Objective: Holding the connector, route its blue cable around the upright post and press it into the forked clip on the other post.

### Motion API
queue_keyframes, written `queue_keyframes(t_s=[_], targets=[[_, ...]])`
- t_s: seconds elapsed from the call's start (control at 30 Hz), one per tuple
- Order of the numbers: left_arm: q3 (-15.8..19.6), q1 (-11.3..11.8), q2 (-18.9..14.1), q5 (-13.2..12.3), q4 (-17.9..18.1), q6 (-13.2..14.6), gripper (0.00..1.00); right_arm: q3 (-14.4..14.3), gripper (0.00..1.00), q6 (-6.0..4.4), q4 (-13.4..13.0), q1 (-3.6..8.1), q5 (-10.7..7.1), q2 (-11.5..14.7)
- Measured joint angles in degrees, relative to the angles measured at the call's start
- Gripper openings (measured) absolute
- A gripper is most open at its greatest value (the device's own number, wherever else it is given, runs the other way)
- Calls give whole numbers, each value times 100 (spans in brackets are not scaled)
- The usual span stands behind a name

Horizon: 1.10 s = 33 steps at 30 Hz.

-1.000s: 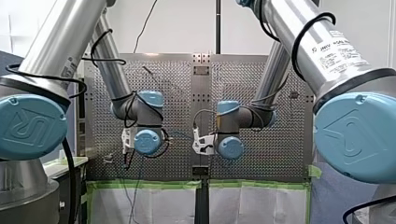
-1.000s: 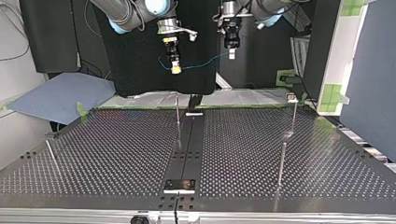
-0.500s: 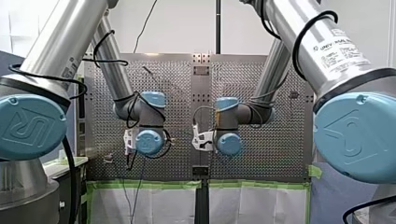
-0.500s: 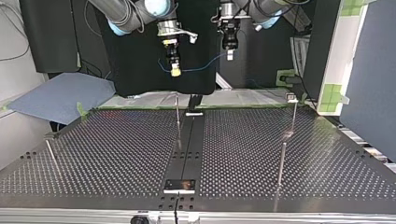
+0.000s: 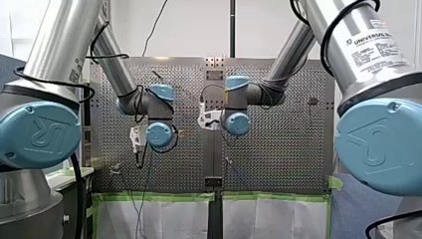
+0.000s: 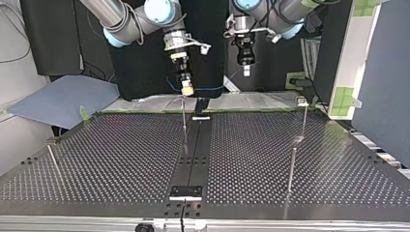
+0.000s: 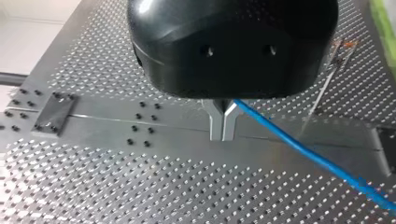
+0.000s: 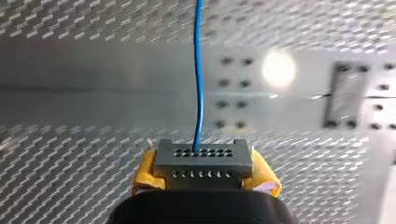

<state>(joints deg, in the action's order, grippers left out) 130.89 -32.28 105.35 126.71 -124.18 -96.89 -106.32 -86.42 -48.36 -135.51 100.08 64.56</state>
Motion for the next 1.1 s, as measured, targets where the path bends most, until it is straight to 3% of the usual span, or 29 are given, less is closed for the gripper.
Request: queue_keyframes(t_s=[0.2,0.4,0.6,0.77,0.93,1.1], targets=[[-160,316,-317,-235,-312,-4,0,320,0,-15,364,-8,-314,364],[-386,644,-644,-190,-639,-34,0,606,0,-17,725,-14,-445,612],[-701,973,-973,-22,-969,-108,0,773,0,-28,1023,10,-516,638],[-983,1231,-1257,27,-1255,-193,0,808,0,-118,1127,40,-535,640],[-1255,1339,-1528,68,-1523,-204,0,886,0,-170,1166,59,-590,636],[-1516,1421,-1809,71,-1808,-193,0,1033,0,-267,1198,76,-756,635]])
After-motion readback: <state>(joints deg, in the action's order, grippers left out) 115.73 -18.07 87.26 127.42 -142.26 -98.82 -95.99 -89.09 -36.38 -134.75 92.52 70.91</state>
